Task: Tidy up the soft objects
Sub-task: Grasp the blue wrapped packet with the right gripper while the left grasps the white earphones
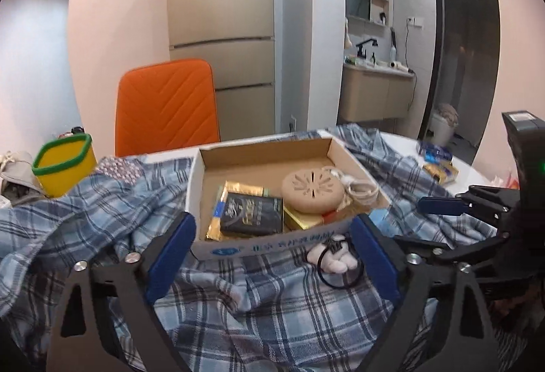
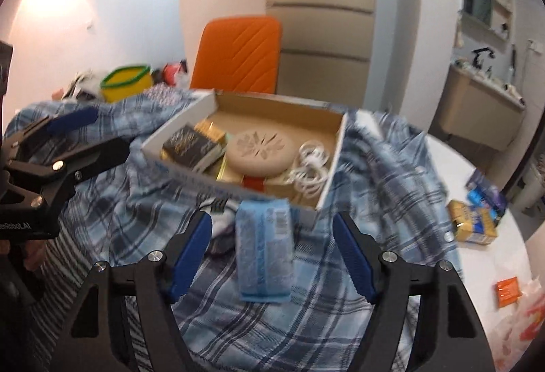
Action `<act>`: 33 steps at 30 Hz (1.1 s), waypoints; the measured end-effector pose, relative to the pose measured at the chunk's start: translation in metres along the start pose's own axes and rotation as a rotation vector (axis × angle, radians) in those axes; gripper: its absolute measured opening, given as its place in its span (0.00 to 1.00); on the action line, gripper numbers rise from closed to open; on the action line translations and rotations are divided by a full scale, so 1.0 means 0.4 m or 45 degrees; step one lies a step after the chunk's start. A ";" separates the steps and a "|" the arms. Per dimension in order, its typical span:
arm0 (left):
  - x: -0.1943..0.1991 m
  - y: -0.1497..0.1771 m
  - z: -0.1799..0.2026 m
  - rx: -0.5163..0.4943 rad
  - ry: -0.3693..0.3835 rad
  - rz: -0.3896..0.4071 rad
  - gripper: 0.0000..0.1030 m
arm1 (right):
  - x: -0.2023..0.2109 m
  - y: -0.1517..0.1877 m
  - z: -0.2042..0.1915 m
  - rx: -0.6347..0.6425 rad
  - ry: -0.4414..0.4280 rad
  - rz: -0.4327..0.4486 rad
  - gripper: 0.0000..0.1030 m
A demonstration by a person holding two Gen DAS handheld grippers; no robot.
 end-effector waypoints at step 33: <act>-0.177 0.054 0.128 -0.210 0.297 -0.472 0.58 | 0.025 0.006 0.045 -0.096 0.082 0.100 0.37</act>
Point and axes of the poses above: each gripper's, at about its wrist camera, not at the fingertips, and x roughly against the way its jaws point, z to its right, y to its underside, the point moved 9 cm from there along -x, roughly the way its jaws point, and after that the axes turned 12 degrees about -z, right-handed, at the moved point
